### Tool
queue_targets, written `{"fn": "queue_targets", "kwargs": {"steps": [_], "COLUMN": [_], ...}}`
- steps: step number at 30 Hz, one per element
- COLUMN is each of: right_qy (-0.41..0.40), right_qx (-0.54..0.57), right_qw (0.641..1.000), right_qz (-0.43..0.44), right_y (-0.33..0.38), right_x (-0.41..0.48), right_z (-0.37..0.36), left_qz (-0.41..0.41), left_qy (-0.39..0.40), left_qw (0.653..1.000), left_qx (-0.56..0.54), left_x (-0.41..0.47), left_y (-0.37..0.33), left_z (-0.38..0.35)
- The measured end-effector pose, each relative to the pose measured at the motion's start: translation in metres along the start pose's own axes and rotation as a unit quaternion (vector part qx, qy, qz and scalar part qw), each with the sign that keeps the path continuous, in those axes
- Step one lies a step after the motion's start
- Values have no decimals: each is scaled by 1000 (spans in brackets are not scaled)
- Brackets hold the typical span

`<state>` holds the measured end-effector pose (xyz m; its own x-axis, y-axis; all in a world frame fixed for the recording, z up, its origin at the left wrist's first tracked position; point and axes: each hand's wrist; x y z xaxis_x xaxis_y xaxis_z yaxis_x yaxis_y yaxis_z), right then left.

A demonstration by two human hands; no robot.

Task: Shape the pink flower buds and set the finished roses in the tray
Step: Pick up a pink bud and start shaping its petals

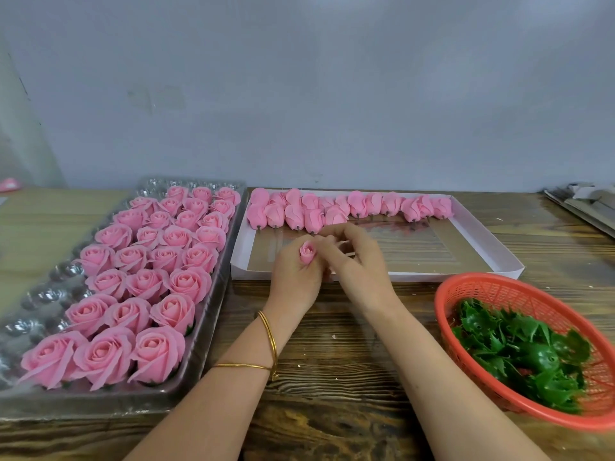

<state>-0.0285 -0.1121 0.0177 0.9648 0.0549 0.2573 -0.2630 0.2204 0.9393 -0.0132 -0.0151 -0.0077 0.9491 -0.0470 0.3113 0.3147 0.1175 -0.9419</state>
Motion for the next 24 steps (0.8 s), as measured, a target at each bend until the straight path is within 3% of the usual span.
{"fn": "queue_targets", "kwargs": {"steps": [13,24], "right_qy": [18,16], "right_qx": [-34,2], "right_qw": [999,999], "right_qz": [31,33], "right_y": [-4,-5], "right_x": [2,1], "right_z": [-2,-5], "left_qz": [-7,-2], "left_qy": [13,-30], "left_qw": [1000,1000], "left_qx": [-16,-1], "left_x": [-6,-3], "left_y": [-6,-4], "left_z": [-2,0]}}
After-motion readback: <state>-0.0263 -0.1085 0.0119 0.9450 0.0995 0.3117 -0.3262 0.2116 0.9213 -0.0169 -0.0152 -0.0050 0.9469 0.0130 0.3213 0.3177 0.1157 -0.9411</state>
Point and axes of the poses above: each hand's wrist, its own x-axis towards the middle knuckle, its own z-axis out of the back of the hand, y = z × x, and after that the axes turned 6 degrees about y, right-handed
